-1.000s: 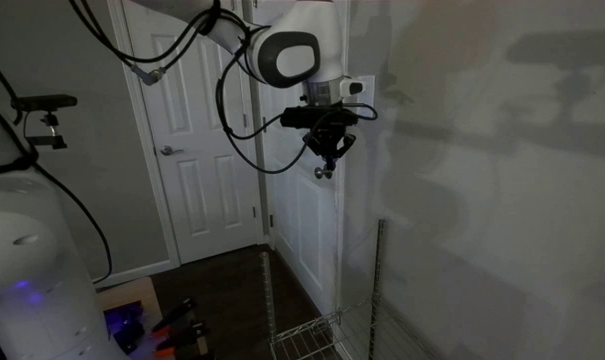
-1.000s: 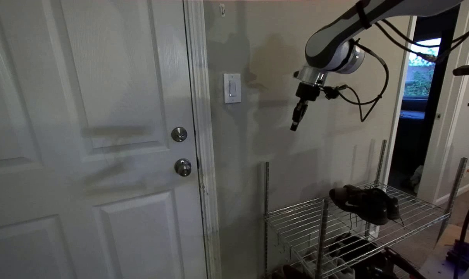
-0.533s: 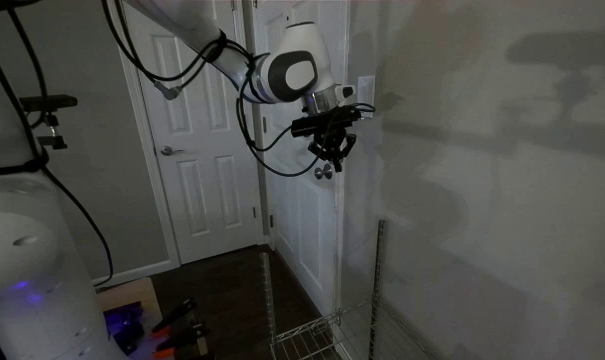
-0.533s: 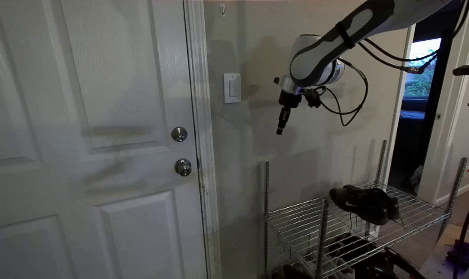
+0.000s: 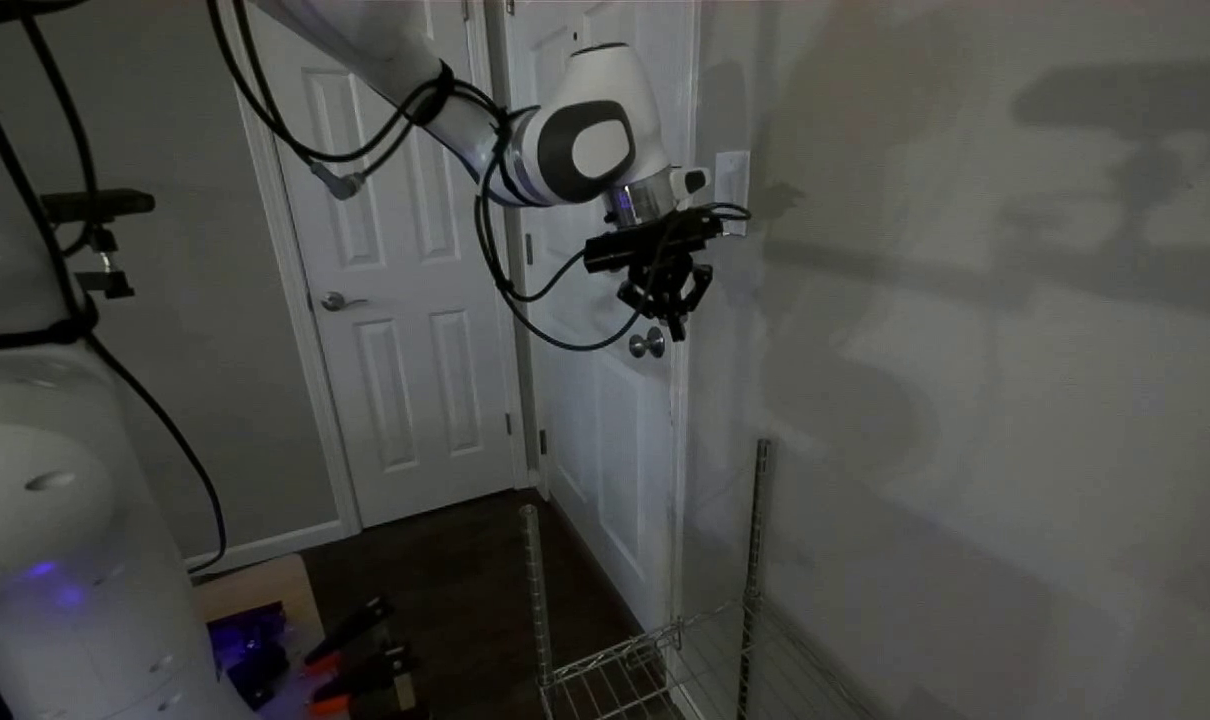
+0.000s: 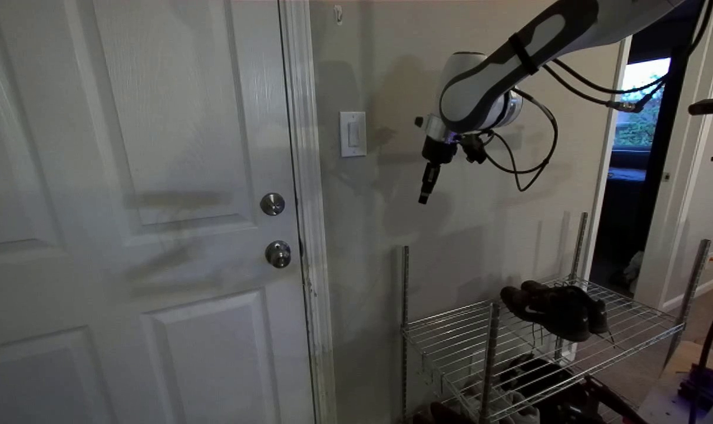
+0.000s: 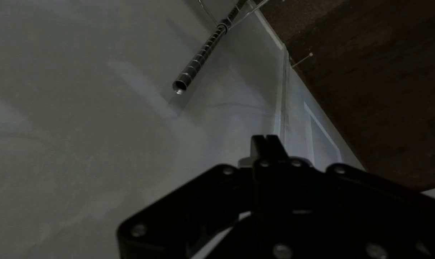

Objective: Turn on the light

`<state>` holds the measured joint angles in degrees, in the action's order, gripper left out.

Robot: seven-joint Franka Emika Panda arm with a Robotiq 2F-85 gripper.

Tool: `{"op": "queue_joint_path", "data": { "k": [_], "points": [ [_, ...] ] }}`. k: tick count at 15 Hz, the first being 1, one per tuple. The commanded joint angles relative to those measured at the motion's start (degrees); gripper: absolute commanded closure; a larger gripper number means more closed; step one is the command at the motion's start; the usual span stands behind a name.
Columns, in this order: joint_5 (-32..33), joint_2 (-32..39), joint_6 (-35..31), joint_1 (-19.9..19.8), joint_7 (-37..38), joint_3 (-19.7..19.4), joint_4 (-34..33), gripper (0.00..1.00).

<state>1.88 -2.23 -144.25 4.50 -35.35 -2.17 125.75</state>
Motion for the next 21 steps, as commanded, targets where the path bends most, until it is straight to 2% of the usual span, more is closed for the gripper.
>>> {"op": "queue_joint_path", "data": {
  "k": [1, 3, 4, 7, 10, 16, 17, 18, 19, 21],
  "points": [
    [0.07, 0.00, 0.11, -0.98, 0.16, 1.04, -0.08, 0.95],
    [0.07, 0.00, 0.11, -0.98, 0.16, 1.04, -0.08, 0.95],
    [-0.17, 0.32, -2.07, -0.85, 0.60, 1.18, 0.32, 0.96],
    [-4.98, 2.10, -12.22, 0.04, 1.31, 2.38, 0.25, 0.95],
    [-6.50, 3.98, -23.25, 0.15, 6.00, 4.10, 0.00, 0.96],
    [-5.01, 7.49, -46.02, 1.86, 12.98, 3.25, -0.33, 0.96],
    [-1.00, 7.95, -48.73, 0.18, 16.62, 4.08, -0.61, 0.96],
    [-0.23, 8.38, -50.82, 0.14, 17.27, 3.95, -0.95, 0.96],
    [-4.28, 8.80, -52.66, 2.24, 14.13, 2.66, -1.27, 0.95],
    [-4.95, 9.61, -55.31, 2.66, 14.02, 2.82, -1.97, 0.96]
  ]
}}
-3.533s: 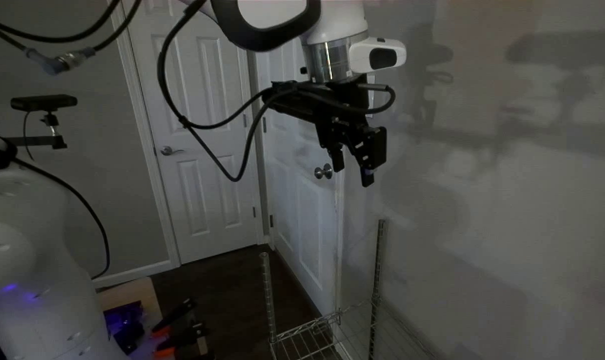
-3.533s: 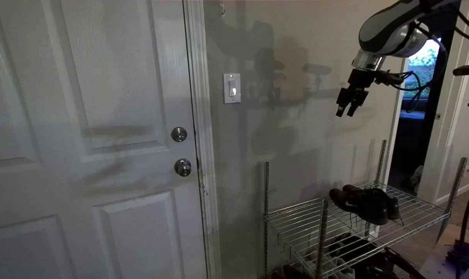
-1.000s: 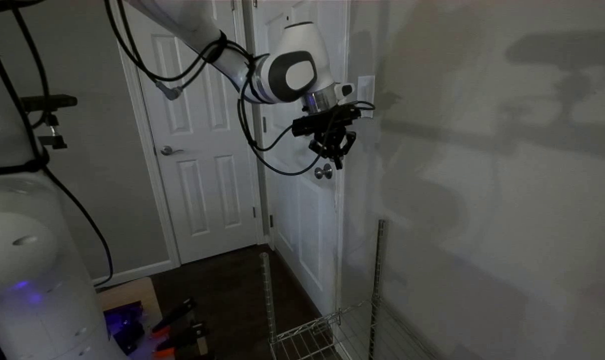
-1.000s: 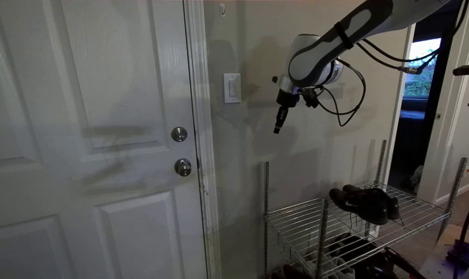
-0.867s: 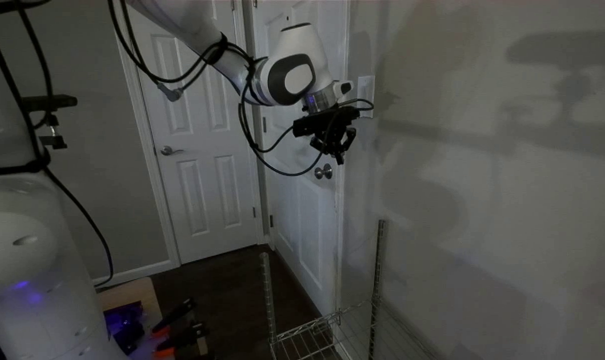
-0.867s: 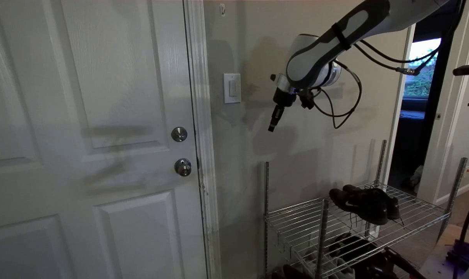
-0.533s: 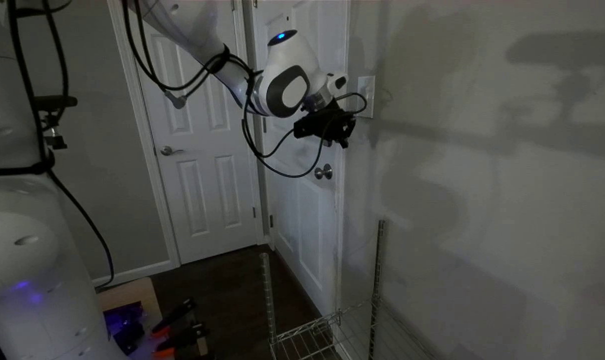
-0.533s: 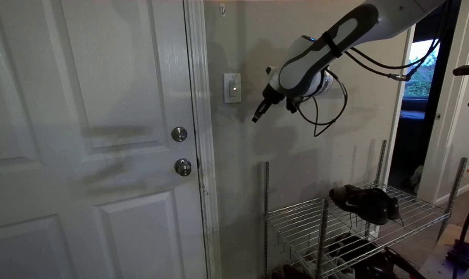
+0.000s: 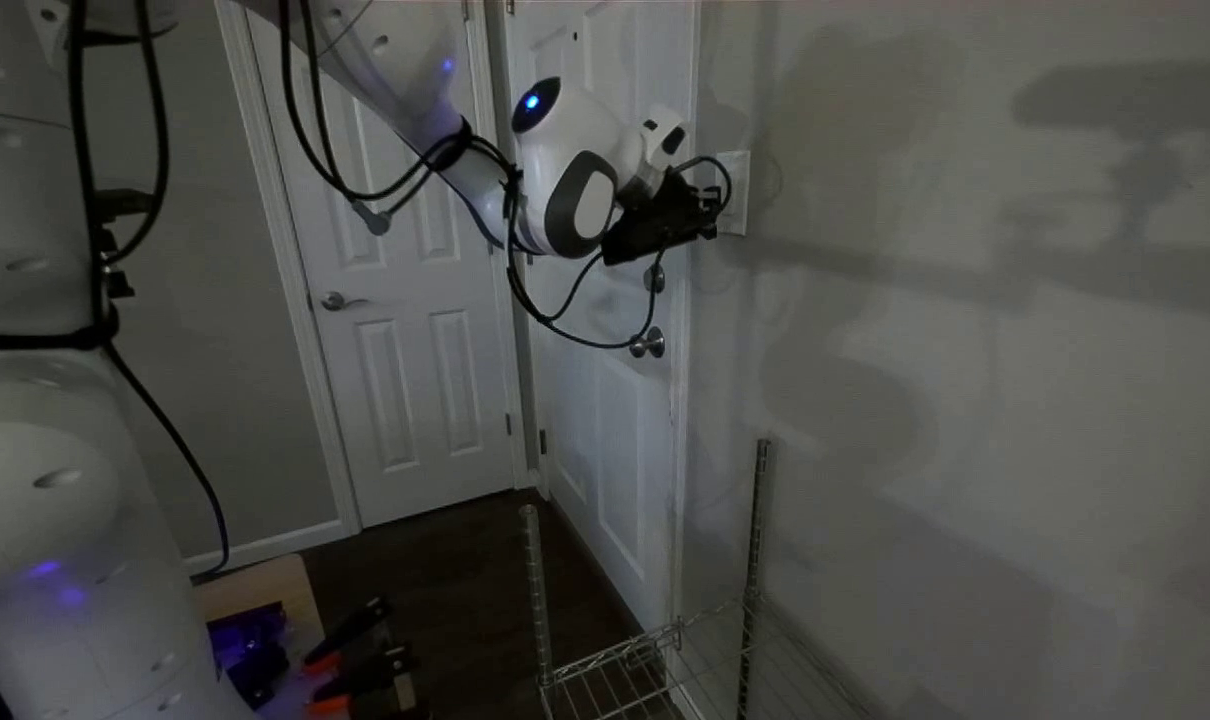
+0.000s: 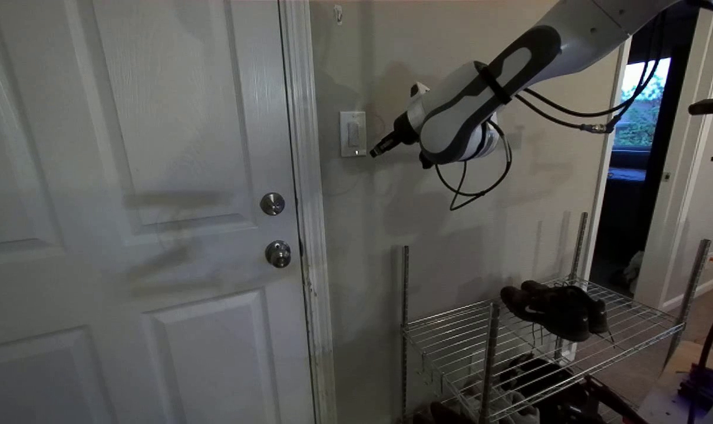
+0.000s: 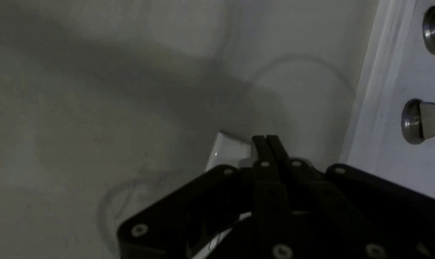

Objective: Turn on the light

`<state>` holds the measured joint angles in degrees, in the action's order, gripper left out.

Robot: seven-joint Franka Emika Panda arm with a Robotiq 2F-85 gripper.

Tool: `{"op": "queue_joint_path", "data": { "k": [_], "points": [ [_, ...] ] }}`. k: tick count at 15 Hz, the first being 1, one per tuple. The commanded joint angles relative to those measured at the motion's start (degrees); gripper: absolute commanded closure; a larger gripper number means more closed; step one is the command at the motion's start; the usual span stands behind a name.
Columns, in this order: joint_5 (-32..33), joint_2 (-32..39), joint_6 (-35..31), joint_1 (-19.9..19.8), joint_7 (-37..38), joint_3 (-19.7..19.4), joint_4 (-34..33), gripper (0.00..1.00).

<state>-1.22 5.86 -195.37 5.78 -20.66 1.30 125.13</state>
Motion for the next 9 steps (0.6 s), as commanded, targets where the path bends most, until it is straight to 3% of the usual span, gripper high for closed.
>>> {"op": "queue_joint_path", "data": {
  "k": [1, 2, 9],
  "points": [
    [-2.13, 1.91, -5.32, 1.58, -0.73, -0.50, -1.79, 0.96],
    [-2.48, 1.43, -2.51, 1.92, -0.90, -0.56, -4.39, 0.96],
    [-2.97, 4.01, -2.61, 3.77, -1.03, -1.43, -10.77, 0.96]
  ]
}}
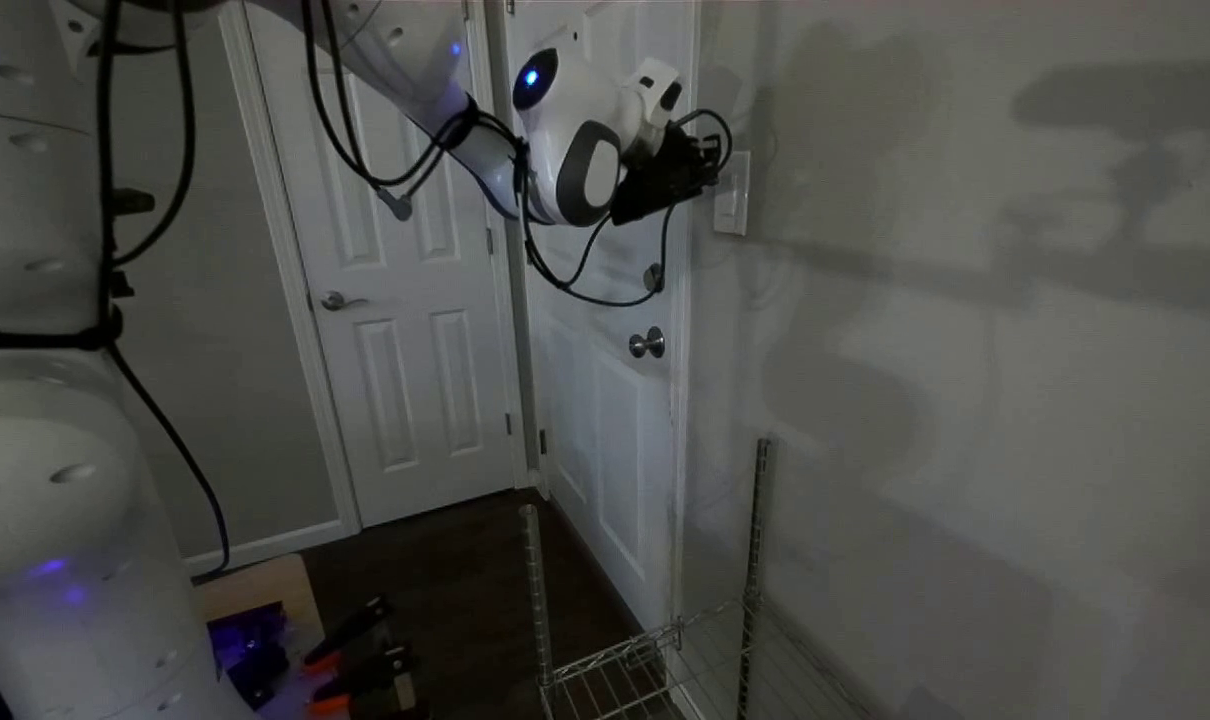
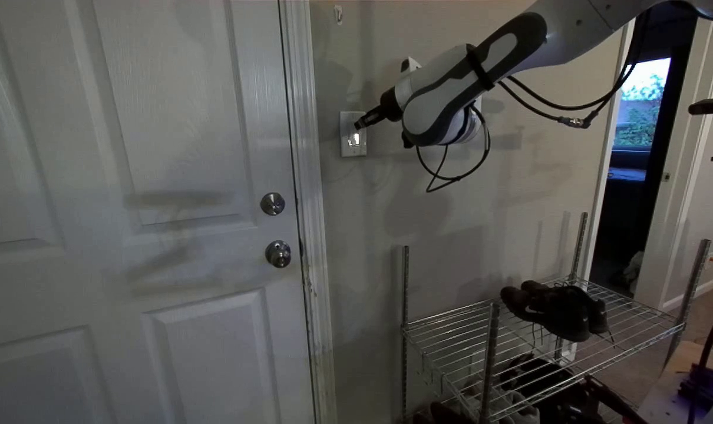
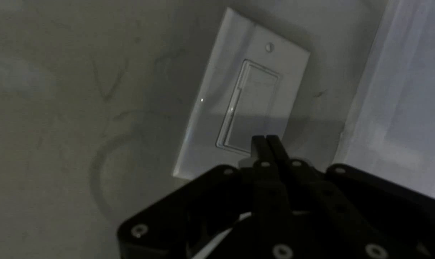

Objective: Turn on the light

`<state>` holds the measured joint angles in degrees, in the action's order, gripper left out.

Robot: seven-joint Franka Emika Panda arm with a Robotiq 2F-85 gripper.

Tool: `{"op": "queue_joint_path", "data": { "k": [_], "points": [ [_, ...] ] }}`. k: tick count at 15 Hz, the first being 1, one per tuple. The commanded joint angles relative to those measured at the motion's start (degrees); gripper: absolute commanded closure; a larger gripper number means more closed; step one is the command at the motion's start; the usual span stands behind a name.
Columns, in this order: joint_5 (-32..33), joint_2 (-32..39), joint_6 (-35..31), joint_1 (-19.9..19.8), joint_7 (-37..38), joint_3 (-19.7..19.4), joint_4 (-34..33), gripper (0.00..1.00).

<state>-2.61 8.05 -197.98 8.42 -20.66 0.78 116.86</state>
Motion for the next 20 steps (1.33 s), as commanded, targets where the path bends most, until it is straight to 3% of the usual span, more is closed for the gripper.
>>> {"op": "queue_joint_path", "data": {
  "k": [1, 8, 14, 20],
  "points": [
    [-1.55, 2.34, 0.04, 1.25, -0.80, -1.03, -2.96, 0.96],
    [-2.38, 5.33, 0.02, 2.25, -1.06, -2.66, -5.18, 0.96],
    [-7.13, 5.80, -0.05, 10.50, -4.80, -11.54, -7.17, 0.96],
    [-8.98, 2.29, 0.11, 15.88, -3.02, -14.69, -1.84, 0.96]
  ]
}}
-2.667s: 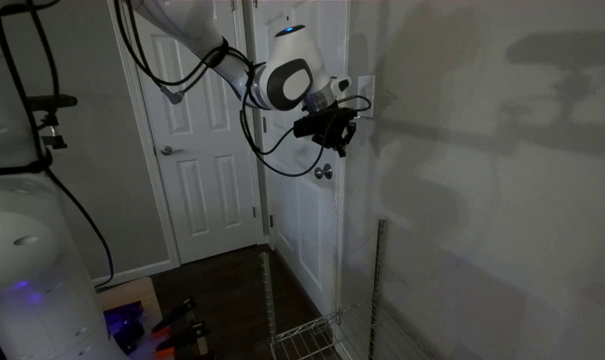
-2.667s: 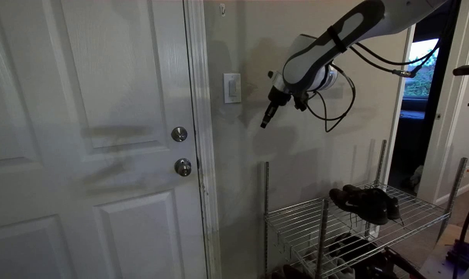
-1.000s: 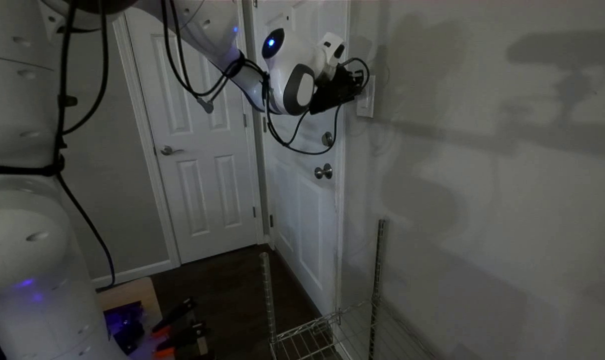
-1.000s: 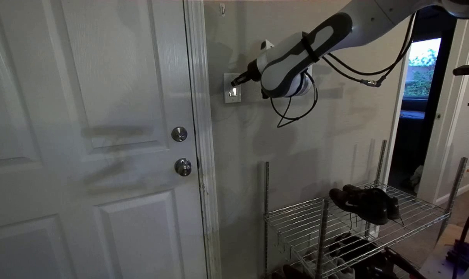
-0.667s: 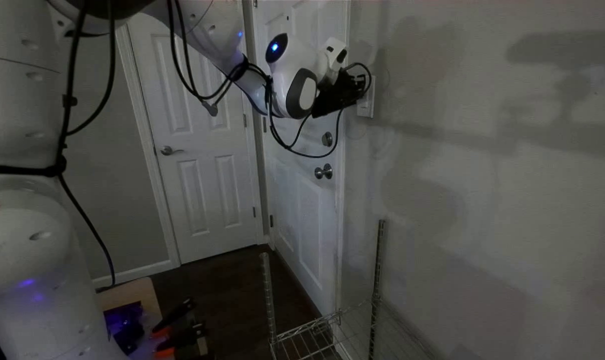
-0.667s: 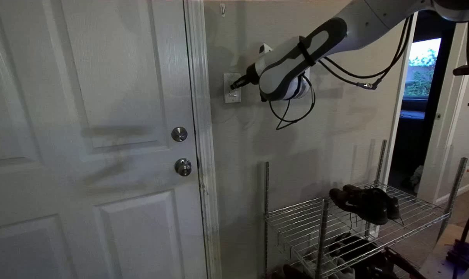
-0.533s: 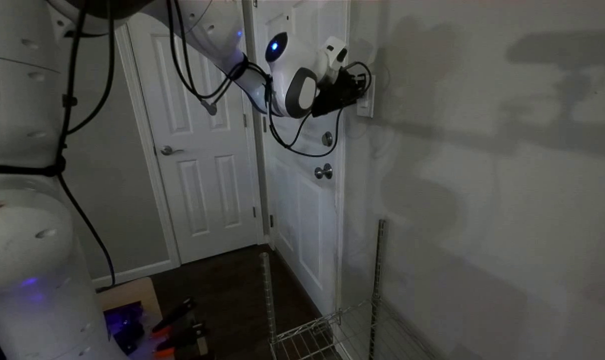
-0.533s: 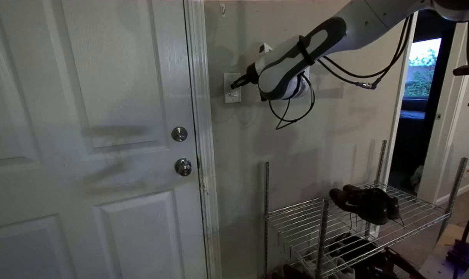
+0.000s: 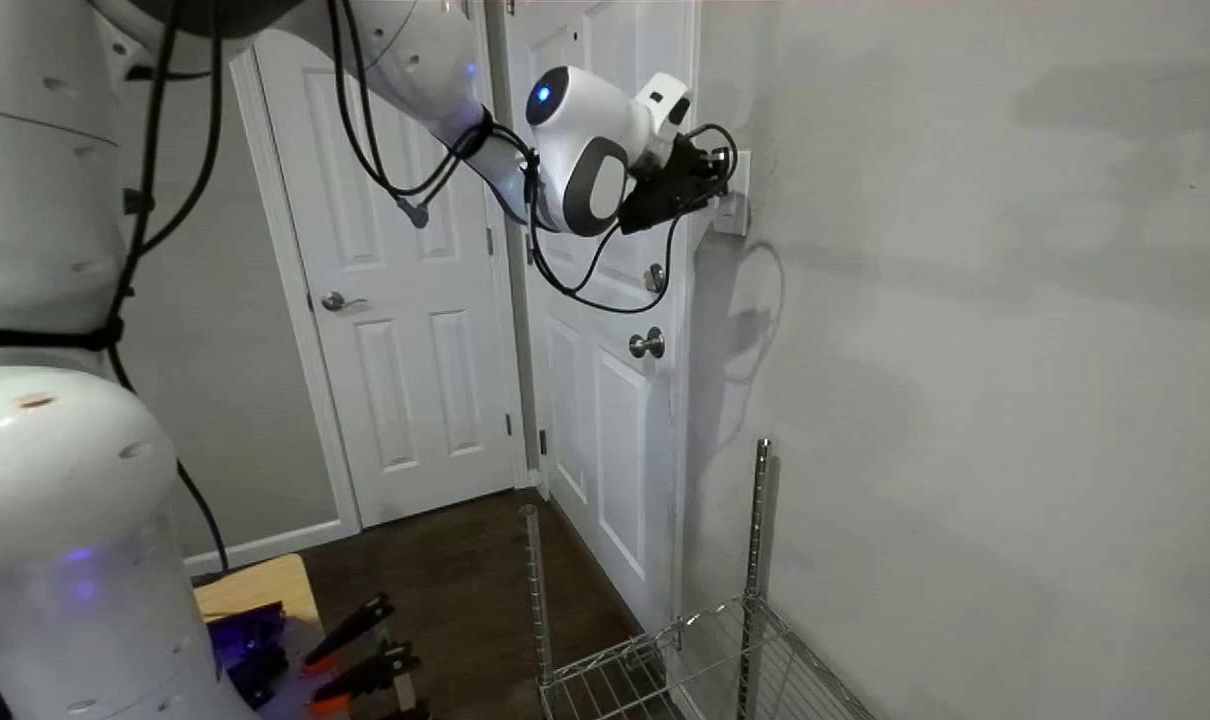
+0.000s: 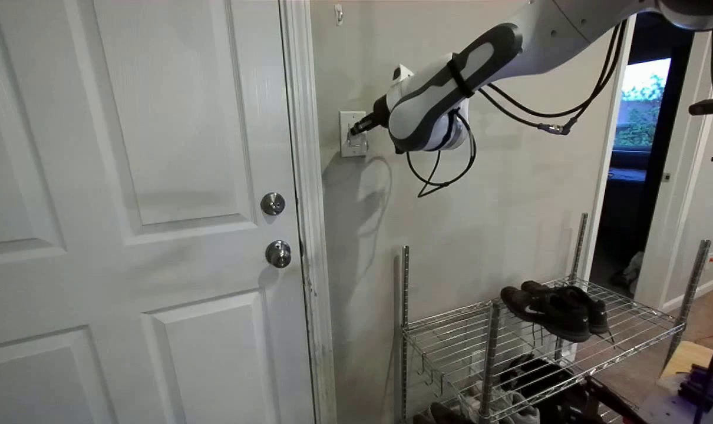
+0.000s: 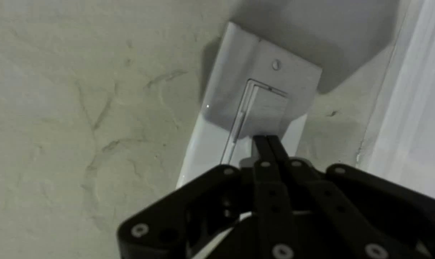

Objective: Turn on the light

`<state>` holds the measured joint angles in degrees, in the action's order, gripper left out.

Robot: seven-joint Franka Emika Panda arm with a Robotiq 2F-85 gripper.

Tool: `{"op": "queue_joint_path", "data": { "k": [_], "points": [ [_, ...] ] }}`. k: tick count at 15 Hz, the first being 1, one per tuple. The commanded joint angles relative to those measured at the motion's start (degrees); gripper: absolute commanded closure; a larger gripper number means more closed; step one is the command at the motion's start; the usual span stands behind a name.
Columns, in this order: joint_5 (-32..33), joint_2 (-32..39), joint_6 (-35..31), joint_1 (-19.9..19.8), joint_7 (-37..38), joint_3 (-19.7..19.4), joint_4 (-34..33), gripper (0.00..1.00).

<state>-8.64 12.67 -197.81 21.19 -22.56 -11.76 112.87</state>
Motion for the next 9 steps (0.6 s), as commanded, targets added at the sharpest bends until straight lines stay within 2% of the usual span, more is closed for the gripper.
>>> {"op": "queue_joint_path", "data": {
  "k": [1, 9],
  "points": [
    [-4.39, -2.79, -0.03, 4.41, -1.10, -3.24, 2.49, 0.96],
    [-12.51, -3.77, -0.03, 14.43, -1.68, -11.53, 2.89, 0.97]
  ]
}}
